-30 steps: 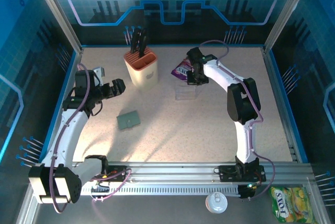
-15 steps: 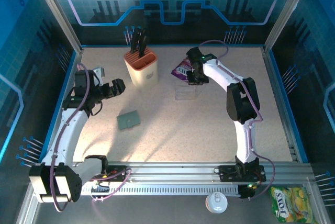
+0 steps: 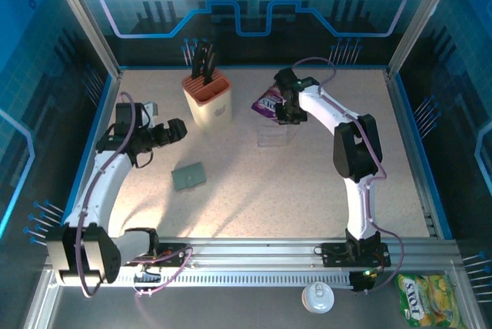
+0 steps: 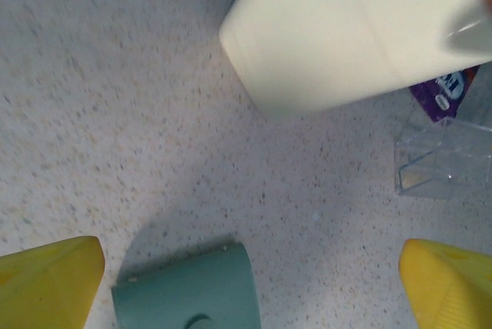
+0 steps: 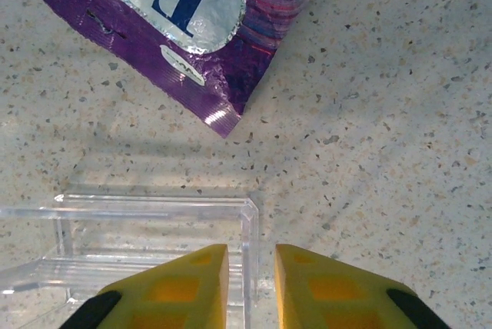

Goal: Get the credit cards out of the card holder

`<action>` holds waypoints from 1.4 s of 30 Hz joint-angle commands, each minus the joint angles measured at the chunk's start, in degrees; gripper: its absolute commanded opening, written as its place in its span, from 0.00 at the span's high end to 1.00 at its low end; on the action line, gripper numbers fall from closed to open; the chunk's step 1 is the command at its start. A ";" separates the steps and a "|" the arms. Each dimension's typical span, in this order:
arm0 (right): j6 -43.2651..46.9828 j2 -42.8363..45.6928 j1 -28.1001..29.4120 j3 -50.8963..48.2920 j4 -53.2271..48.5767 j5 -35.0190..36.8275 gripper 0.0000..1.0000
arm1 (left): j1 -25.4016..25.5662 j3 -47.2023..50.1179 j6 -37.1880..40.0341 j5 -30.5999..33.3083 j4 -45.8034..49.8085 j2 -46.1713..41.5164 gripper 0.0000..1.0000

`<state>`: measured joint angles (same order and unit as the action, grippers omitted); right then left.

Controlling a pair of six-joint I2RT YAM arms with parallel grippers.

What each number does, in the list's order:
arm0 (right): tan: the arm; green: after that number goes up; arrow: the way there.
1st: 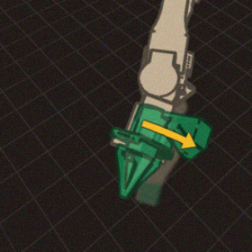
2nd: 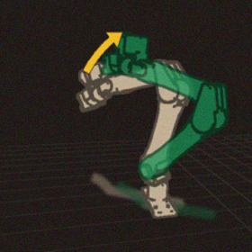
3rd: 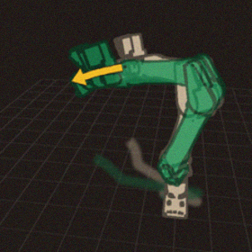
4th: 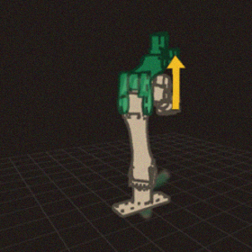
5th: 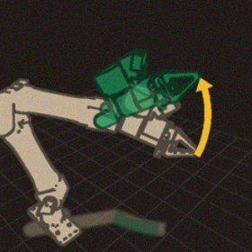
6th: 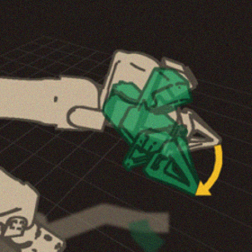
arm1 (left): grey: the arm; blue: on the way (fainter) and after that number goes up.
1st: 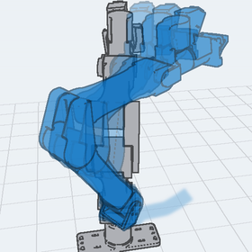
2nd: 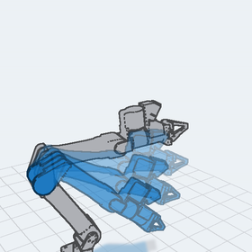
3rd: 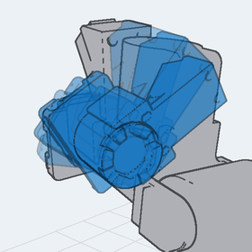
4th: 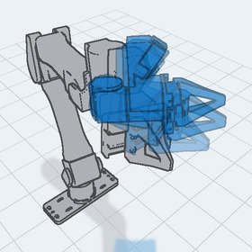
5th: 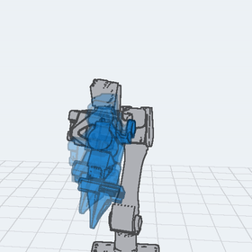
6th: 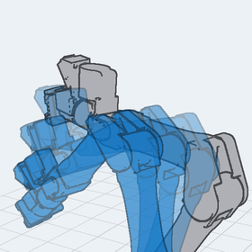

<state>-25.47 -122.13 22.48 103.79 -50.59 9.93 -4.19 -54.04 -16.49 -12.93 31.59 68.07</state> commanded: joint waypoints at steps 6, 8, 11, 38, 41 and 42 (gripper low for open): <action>0.15 8.25 1.07 -3.29 0.64 -4.27 0.71 | -0.26 0.24 -11.43 -11.98 1.32 8.03 0.01; 0.53 9.84 1.21 -4.84 1.27 -4.97 0.69 | 0.37 0.86 -12.29 -11.52 -0.06 9.03 0.01; 0.69 12.69 1.32 -7.86 2.60 -5.91 0.65 | 1.23 1.62 -11.83 -8.83 -0.72 10.16 0.01; -1.03 23.95 1.55 -26.33 15.69 -14.11 0.54 | 5.80 14.31 -15.43 -6.87 -1.82 12.56 0.03; -0.89 23.79 1.51 -27.00 16.37 -15.16 0.54 | 7.88 16.40 -17.37 -5.30 0.01 8.98 0.02; -0.86 23.79 1.52 -27.27 16.63 -15.37 0.54 | 8.57 16.87 -17.98 -4.91 0.56 8.02 0.02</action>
<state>-25.74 -99.72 22.98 77.49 -35.68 -3.49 2.74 -39.38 -31.29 -19.75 26.33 78.70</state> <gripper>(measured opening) 0.459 0.977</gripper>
